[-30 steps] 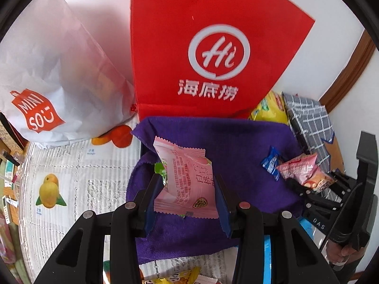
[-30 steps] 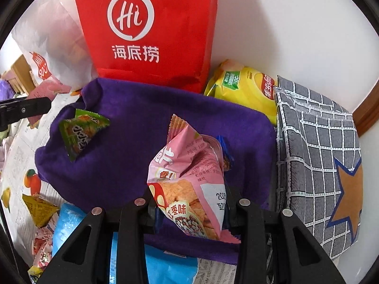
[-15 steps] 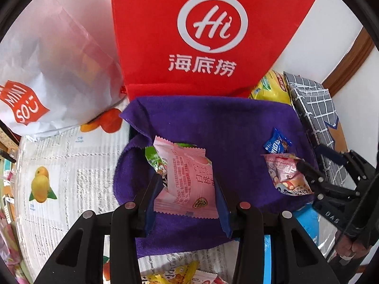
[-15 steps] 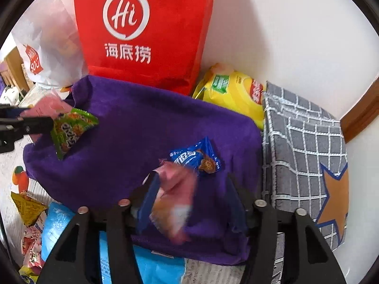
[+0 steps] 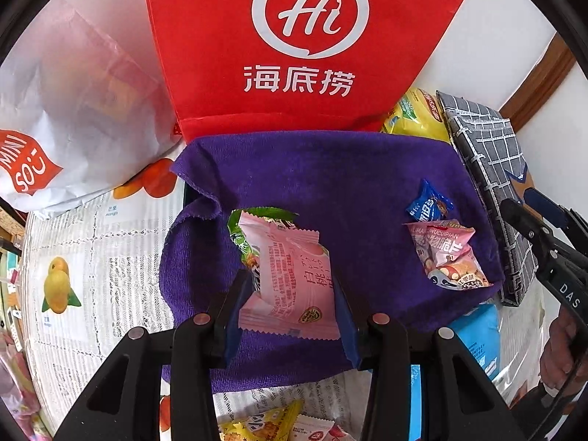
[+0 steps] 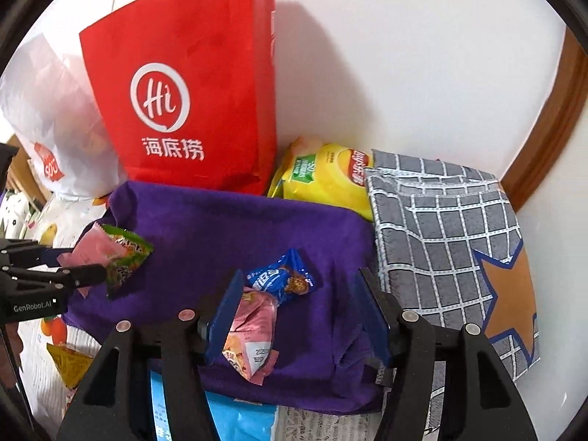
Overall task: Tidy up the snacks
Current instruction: 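Open the right tool onto the towel while the left releases the pink square packet, then move both open tools back toward the snack pile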
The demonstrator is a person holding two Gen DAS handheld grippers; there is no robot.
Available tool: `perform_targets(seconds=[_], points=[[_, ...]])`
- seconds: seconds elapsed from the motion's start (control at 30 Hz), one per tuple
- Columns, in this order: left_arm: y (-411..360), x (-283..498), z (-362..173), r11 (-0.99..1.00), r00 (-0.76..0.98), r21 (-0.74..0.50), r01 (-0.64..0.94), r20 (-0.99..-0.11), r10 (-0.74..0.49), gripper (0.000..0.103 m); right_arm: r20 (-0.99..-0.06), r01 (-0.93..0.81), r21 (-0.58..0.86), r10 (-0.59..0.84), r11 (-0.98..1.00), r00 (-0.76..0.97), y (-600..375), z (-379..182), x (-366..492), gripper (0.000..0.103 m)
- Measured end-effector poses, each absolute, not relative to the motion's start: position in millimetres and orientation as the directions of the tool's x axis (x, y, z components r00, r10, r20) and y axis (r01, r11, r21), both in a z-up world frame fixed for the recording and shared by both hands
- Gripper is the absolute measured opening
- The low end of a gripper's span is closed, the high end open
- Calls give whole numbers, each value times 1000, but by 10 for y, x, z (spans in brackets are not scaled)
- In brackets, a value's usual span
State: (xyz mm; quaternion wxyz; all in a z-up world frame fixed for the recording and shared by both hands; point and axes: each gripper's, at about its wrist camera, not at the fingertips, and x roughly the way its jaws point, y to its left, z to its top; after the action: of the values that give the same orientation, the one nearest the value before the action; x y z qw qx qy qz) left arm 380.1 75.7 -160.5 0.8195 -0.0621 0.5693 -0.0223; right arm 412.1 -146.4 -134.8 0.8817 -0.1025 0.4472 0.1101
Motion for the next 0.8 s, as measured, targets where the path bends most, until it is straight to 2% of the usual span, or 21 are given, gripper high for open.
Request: perform_targets(seconds=[0.13,0.47,0.7,0.8], points=[[780,3799,-1606,991,351,-125,-47,-931,-100,43,-812,-280,-87,95,956,576,-1465,-1344,4125,62],[810,3799,-1597,990,343,-122,-70,-935,-91,55,-805,-291,-87,105,953,584,-1421,-1312,4082,62],[871,3720,-1341,979,442,-193,-70,-886,-143,68,-800,-297,-45,144,954,583,-1428,-1247,4051,62],[846,3674,-1251,977,459,-204,-56,-875,-157,69,-786,-291,-7,175,957,593,-1449,-1176,4021,62]])
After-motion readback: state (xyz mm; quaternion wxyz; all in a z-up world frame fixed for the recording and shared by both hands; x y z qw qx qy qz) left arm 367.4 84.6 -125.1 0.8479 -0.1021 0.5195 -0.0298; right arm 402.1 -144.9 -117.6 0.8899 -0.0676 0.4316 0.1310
